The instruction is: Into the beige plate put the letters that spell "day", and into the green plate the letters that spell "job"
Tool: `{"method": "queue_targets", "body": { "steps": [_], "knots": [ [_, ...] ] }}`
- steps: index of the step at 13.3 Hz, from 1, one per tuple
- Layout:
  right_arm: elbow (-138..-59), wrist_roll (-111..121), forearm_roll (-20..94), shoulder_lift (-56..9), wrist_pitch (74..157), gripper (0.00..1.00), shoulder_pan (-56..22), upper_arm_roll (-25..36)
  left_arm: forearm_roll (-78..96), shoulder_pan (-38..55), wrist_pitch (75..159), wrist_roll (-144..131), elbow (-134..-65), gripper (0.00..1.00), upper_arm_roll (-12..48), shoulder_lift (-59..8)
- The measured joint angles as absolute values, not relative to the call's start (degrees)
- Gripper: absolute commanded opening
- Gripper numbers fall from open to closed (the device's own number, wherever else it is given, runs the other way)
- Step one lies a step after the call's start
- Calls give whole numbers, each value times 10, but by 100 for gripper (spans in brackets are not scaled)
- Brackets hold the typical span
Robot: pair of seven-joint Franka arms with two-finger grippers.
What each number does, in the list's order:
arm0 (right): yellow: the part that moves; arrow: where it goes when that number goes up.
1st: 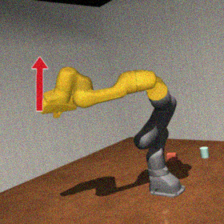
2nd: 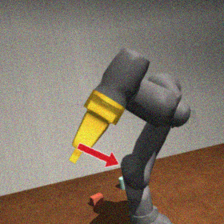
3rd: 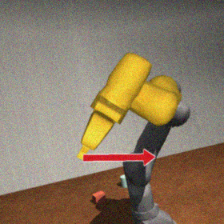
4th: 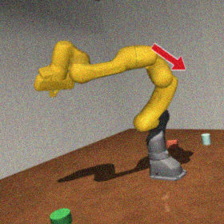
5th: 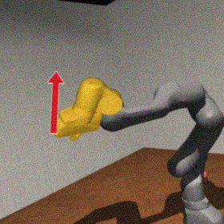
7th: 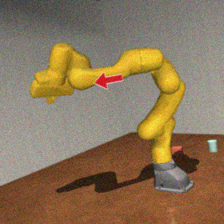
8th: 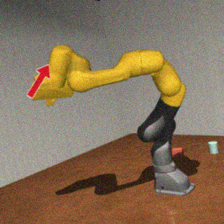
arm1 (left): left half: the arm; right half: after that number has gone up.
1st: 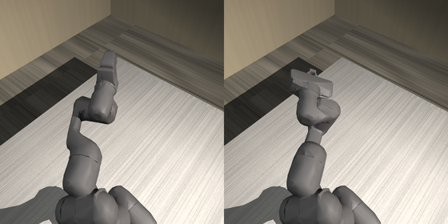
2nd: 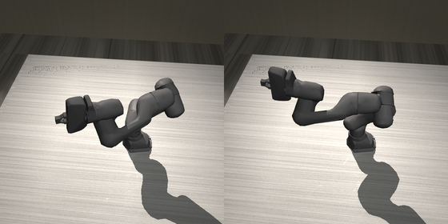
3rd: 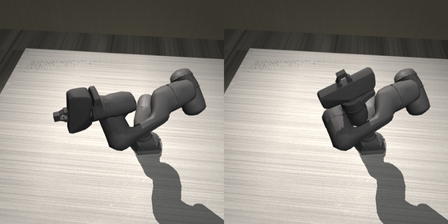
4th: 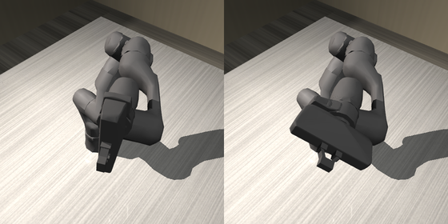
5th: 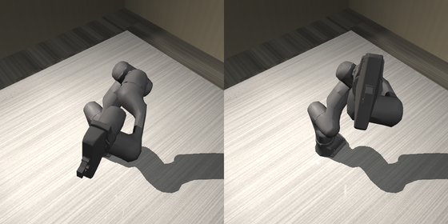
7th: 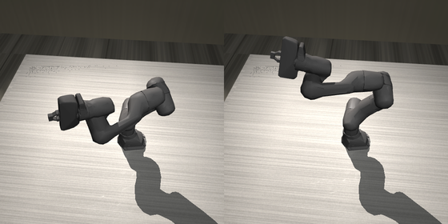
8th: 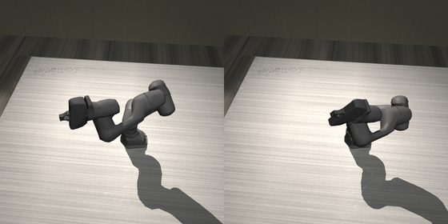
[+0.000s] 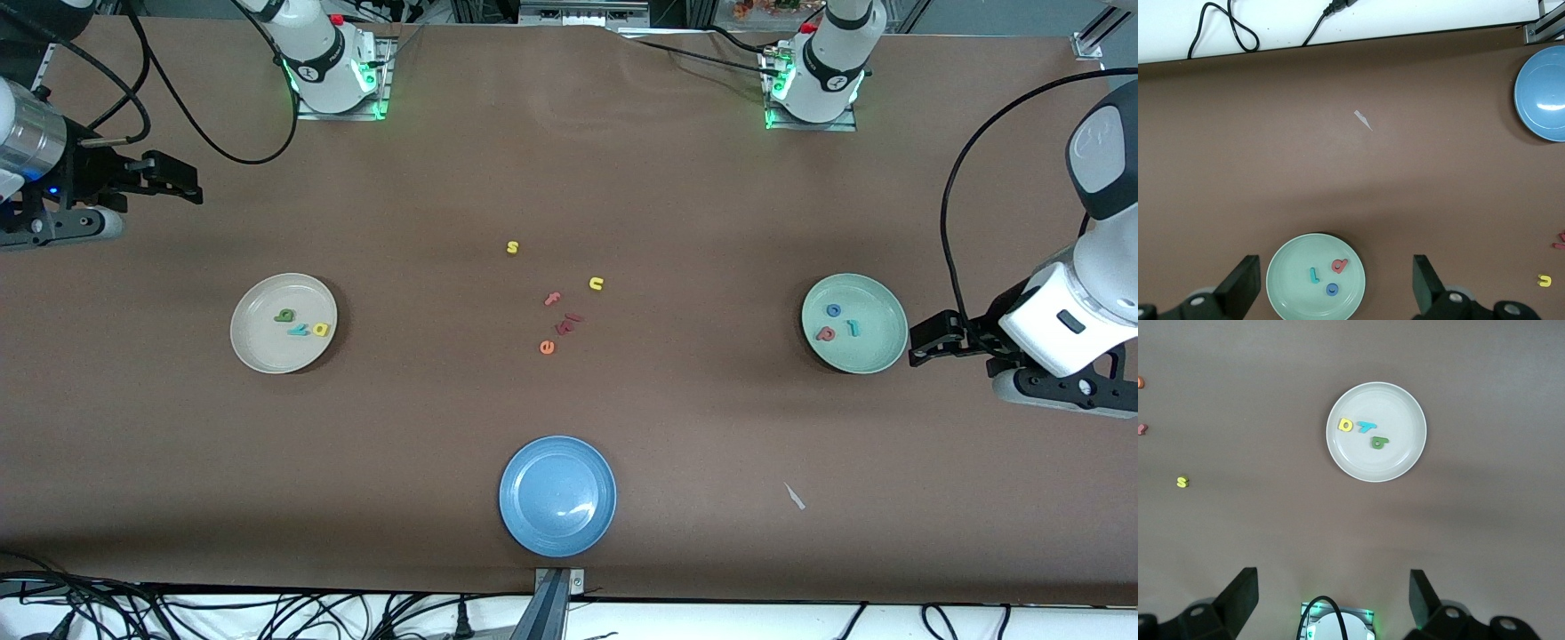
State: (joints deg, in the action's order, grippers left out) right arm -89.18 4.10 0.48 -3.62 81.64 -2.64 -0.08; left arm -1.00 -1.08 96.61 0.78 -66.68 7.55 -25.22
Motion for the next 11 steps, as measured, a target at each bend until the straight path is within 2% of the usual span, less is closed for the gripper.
{"method": "queue_targets", "body": {
  "steps": [11],
  "knots": [
    [-892, 41, 1, -36, 825, 100, -12, -18, -10, -11, 966, 8, -667, 100, 75, -252]
  ]
}}
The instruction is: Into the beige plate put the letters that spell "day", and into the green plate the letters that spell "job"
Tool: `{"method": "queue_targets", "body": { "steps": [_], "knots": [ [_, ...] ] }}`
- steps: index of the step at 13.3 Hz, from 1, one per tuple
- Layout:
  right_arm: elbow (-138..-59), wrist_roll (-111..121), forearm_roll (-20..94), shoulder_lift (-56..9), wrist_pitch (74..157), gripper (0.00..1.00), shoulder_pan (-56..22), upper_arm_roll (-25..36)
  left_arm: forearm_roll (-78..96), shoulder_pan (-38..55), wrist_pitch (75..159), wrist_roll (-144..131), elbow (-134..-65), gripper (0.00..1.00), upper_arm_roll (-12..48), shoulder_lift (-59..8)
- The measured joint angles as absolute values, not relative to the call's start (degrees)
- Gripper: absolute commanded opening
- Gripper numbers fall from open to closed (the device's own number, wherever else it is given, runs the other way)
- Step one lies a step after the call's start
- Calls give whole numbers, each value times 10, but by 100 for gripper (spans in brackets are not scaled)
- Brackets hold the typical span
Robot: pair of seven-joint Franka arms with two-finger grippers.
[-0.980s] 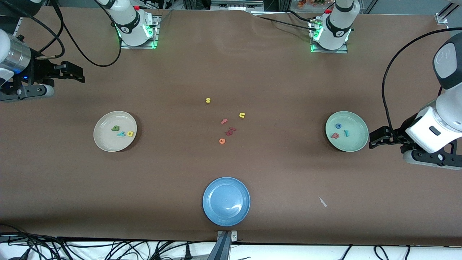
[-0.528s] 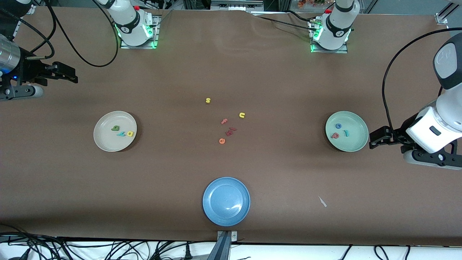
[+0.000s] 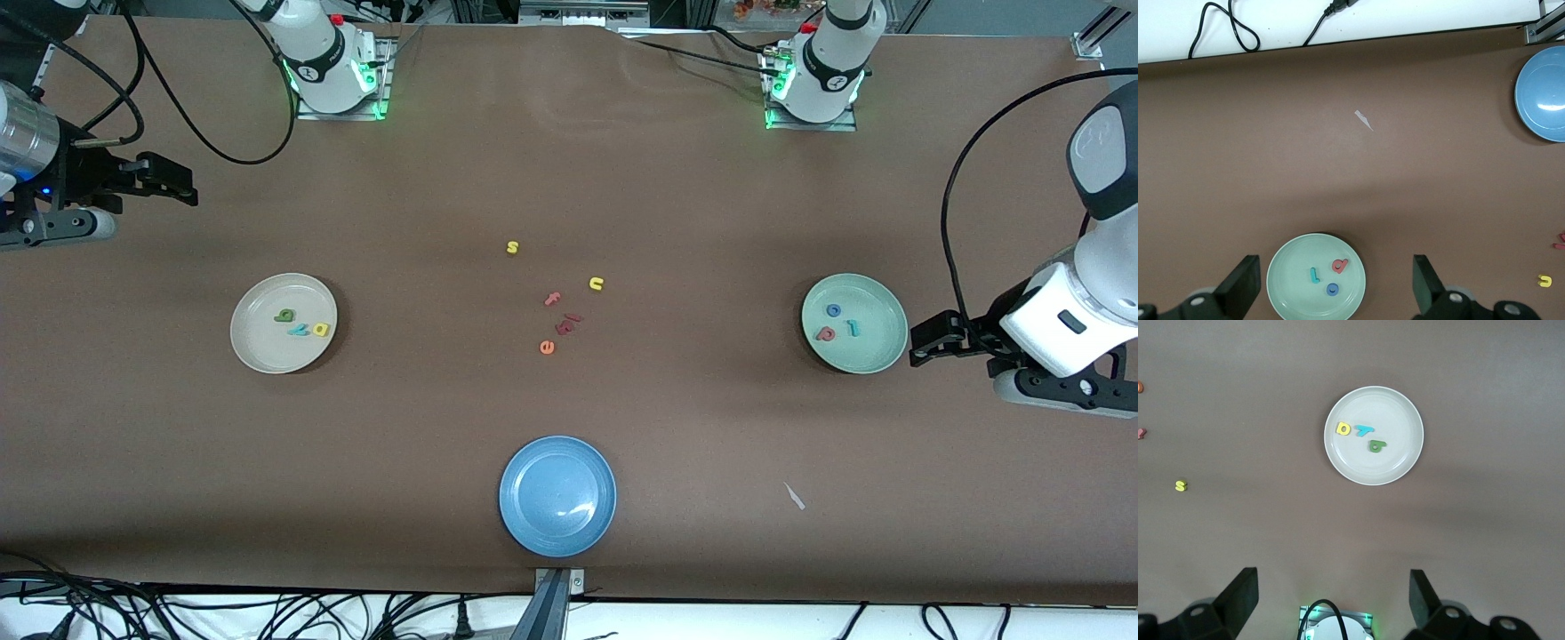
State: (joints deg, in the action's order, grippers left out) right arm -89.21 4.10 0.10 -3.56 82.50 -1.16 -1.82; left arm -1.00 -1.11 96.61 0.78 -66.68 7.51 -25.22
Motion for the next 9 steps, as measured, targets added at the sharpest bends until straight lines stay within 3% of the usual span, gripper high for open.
{"method": "queue_targets", "body": {
  "steps": [9],
  "knots": [
    [-893, 41, -4, -48, 853, 100, -19, -21, -10, -11, 966, 8, -667, 100, 75, -252]
  ]
}}
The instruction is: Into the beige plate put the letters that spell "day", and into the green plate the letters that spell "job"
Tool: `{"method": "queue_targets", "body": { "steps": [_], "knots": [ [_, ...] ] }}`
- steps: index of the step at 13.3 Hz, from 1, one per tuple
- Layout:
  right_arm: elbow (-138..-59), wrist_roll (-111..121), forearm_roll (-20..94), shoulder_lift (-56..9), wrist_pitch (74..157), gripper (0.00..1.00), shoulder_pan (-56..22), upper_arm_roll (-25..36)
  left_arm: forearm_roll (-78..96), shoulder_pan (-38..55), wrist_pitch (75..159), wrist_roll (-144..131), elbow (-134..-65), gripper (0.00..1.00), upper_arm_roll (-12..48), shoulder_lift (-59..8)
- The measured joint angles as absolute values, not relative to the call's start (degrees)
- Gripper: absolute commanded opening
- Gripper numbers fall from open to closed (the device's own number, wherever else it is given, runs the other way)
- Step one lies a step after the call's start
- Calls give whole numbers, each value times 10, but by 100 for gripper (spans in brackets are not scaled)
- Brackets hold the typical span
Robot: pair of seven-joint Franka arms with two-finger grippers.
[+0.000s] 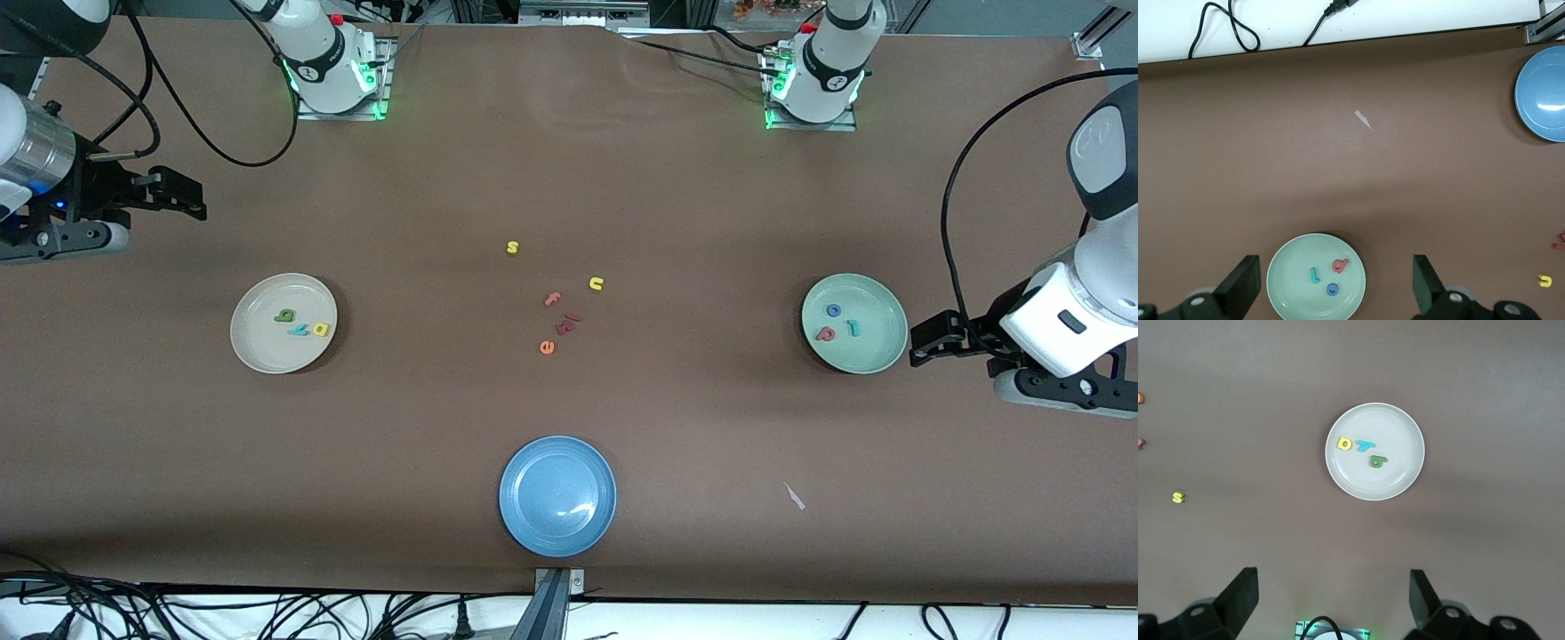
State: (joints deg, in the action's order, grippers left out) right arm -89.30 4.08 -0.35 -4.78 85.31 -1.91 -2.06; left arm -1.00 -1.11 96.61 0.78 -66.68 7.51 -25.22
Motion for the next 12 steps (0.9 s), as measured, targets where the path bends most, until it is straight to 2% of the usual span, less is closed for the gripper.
{"method": "queue_targets", "body": {
  "steps": [12],
  "knots": [
    [-893, 6, -4, -49, 856, 100, -17, -19, -10, -11, 966, 8, -667, 100, 75, -252]
  ]
}}
